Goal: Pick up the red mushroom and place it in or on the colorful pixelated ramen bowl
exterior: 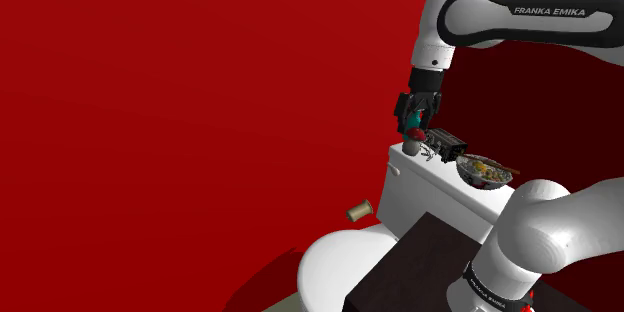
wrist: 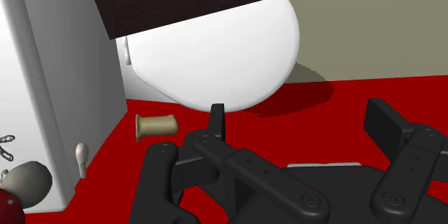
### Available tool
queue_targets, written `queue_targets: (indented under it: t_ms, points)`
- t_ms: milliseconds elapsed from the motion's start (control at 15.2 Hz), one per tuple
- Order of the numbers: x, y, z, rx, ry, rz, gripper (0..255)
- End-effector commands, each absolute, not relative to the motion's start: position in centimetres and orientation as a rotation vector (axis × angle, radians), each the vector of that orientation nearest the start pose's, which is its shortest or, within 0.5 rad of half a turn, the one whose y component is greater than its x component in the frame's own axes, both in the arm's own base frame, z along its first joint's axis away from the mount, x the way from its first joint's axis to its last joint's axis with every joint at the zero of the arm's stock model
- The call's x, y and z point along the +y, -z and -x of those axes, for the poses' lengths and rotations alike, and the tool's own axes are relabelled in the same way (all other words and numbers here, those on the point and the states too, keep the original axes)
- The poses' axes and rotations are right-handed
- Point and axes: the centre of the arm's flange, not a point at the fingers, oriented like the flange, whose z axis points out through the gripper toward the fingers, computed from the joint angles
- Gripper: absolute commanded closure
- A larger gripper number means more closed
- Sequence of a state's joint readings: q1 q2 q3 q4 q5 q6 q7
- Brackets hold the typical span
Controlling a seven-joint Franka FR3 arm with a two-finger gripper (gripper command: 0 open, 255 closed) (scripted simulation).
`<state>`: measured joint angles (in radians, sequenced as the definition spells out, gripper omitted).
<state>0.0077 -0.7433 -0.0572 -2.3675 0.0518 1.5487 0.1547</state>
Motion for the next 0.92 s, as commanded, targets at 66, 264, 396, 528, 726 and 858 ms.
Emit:
queue_targets:
  t_ms: [66, 264, 396, 528, 726, 858]
  points:
    - [-2.4, -56.4, -31.8, 0.284, -0.125, 3.049, 0]
    - [-5.3, -54.5, -33.0, 0.275, -0.125, 3.076, 0]
    - [-7.2, -53.3, -33.9, 0.268, -0.125, 3.095, 0]
    - [-9.2, -52.2, -34.7, 0.262, -0.126, 3.113, 0]
    - [-12.1, -50.5, -36.0, 0.252, -0.126, 3.140, 0]
    - [-14.1, -49.5, -36.8, 0.245, -0.126, 3.158, 0]
